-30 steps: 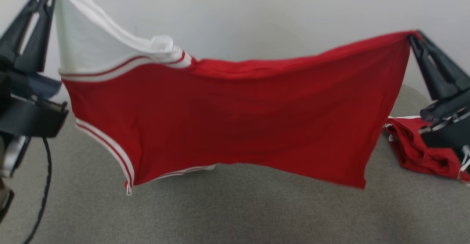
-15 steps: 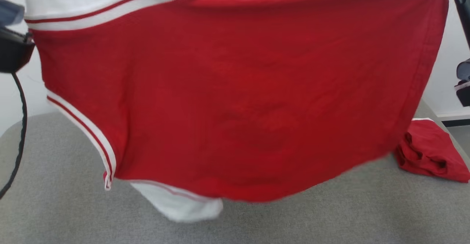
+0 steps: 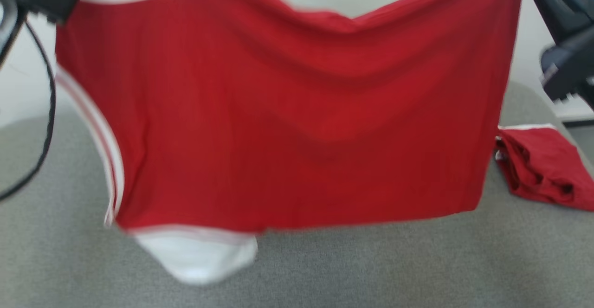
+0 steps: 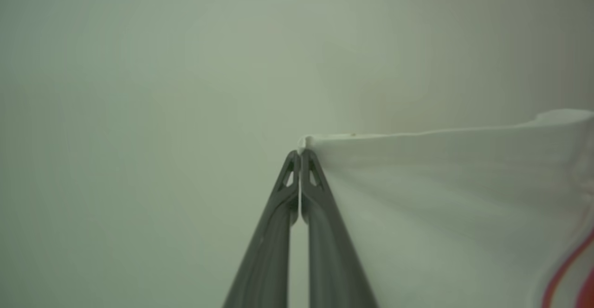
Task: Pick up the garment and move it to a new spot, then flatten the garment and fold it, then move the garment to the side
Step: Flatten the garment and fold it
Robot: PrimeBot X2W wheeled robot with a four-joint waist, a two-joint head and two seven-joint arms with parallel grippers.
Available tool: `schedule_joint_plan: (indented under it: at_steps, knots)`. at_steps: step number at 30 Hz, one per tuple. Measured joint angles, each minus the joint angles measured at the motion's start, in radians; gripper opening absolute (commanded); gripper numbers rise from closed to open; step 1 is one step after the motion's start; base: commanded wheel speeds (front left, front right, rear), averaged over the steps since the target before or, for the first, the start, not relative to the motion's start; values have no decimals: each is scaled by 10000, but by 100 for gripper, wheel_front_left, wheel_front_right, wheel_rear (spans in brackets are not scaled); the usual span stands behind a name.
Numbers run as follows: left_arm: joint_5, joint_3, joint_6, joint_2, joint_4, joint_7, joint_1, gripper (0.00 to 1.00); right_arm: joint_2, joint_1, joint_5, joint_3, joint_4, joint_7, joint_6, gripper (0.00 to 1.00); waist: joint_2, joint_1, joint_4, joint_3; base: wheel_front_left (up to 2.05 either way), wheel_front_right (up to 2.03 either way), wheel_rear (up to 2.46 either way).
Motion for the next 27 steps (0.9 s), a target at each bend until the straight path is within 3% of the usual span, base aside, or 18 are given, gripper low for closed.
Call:
schedule_joint_plan:
  at_steps: [6, 9, 13, 16, 18, 20, 22, 27]
  knots:
    - [616, -1348, -36, -571, 1898, -282, -3007, 0, 1210, -2844, -546, 794, 2094, 579, 0, 0, 0, 0, -71, 1107, 0, 0, 0]
    - [940, -1511, -29, -974, 3243, -506, -4542, 0, 2013, -4468, -1118, 708, 3411, -190, 0, 0, 0, 2, -111, 1901, 0, 0, 0]
    - [1912, -1440, 1037, -1198, 4224, -1423, -6270, 0, 3076, -6215, -2364, 362, 5260, -2006, 0, 0, 1, 5, -219, 3037, 0, 0, 0]
    - [2403, -1289, 1918, -1356, 3806, -1551, -7141, 0, 3315, -7229, -3614, -253, 6345, -2832, 0, 0, 1, 6, -301, 3893, 0, 0, 0]
    - [2575, -1317, 2163, -1467, 2669, -1580, -7091, 0, 3365, -7533, -4286, -993, 6550, -2932, 0, 0, 1, 4, -332, 4452, 0, 0, 0]
    - [2556, -1358, 2182, -1478, 1891, -1592, -6591, 0, 3423, -7353, -5110, -1814, 5931, -2941, 0, 0, 1, 4, -335, 5004, 0, 0, 0]
    - [2479, -1390, 2266, -1360, 1471, -1588, -5725, 0, 3588, -6629, -5643, -2539, 5509, -2966, 0, 0, 1, 4, -309, 5522, 0, 0, 0]
    - [2023, -1315, 2502, -1331, 334, -1578, -3319, 0, 3931, -4583, -6286, -3152, 5542, -2945, 0, 0, 4, 8, -101, 6541, 0, 0, 0]
